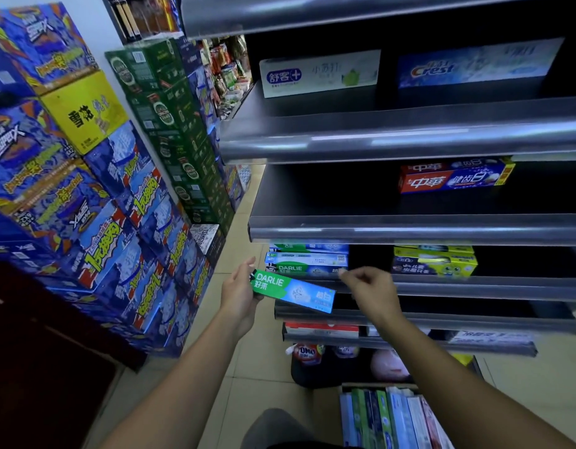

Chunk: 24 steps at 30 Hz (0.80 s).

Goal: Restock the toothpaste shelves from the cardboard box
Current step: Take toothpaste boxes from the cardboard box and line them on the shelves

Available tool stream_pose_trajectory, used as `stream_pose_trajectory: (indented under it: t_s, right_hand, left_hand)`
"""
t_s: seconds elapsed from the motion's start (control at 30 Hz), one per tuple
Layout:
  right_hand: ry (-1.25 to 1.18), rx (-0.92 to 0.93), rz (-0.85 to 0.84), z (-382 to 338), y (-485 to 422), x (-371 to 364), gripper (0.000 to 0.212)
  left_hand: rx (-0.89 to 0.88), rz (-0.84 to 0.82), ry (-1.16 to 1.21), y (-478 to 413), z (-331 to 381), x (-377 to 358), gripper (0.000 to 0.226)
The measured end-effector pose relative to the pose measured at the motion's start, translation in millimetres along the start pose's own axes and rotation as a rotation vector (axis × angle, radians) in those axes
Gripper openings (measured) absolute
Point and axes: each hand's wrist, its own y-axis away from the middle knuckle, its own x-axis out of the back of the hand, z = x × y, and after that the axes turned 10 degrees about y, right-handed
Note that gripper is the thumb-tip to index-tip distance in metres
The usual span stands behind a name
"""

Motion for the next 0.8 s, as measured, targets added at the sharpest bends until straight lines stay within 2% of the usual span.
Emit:
stream_pose_trajectory:
  t_s: [0.07, 0.13, 0.27, 0.43, 0.63, 0.8]
  right_hand:
    - [-0.102, -0.031, -0.146, 1.5, 10.3, 2.8, 0.026]
    - [-0.210, -0.041, -0.197, 3.4, 14.7, 6.9, 0.021]
    - [-0.266, -0.041, -0.177, 7.0, 12.4, 15.3, 0.039]
    - [-0.320, -0.023, -0.042, 8.9, 6.0, 14.2, 0.045]
    - [-0.334, 0.017, 0.065, -3.2, -6.5, 10.5, 0.031]
    - [-0.285, 0.069, 0.130, -13.7, -25.5, 3.9, 0.026]
  left_hand:
    - [0.011, -0.050, 0.039, 4.2, -0.5, -7.4, 0.028]
    - [0.014, -0.082, 0.080, 4.4, -1.6, -13.3, 0.028]
    - [0.037, -0.133, 0.127, -1.4, -5.7, -20.7, 0.022]
    - [0.021, -0.191, 0.183, -4.1, -11.8, -18.8, 0.012]
    - [-0.262, -0.164, -0.140, -13.6, -3.5, -13.9, 0.013]
    - [-0.305, -0.114, -0.263, -33.3, 3.5, -10.8, 0.022]
